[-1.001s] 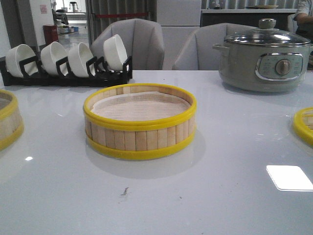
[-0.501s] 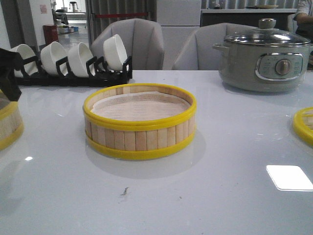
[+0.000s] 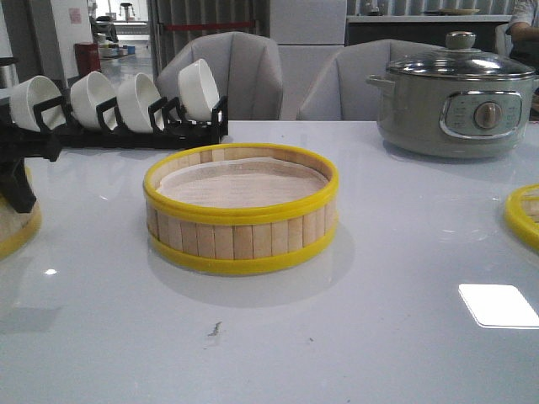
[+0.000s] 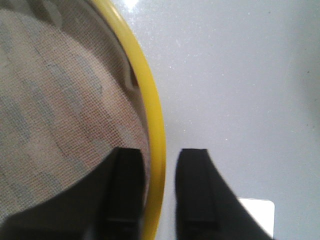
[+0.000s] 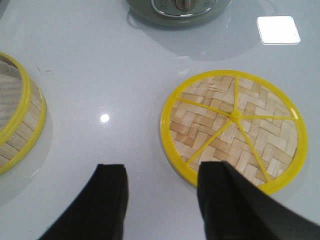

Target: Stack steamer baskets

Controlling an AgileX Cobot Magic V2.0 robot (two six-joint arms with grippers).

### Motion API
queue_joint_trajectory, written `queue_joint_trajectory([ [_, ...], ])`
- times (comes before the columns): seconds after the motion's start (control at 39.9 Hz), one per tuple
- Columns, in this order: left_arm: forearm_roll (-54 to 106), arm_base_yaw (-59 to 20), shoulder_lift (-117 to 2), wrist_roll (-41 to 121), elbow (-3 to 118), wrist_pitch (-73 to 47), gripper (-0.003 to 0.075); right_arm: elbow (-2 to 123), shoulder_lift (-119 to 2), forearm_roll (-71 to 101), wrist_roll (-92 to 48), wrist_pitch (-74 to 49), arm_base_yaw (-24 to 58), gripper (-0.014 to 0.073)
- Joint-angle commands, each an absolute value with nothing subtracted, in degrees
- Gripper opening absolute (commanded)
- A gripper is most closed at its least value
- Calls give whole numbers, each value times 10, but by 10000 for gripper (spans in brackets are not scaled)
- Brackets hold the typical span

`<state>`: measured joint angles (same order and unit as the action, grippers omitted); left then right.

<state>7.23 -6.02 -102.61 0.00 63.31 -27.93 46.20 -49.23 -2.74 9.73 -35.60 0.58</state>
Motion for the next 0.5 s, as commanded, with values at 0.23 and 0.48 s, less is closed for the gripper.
queue_joint_trajectory([
  [0.23,136,-100,-985,0,741,-338,85,484,-490,-37,93,-305,5,425],
  [0.48,138,-231,-974,0,866,-368,87,484,-490,-37,93,-304,5,425],
])
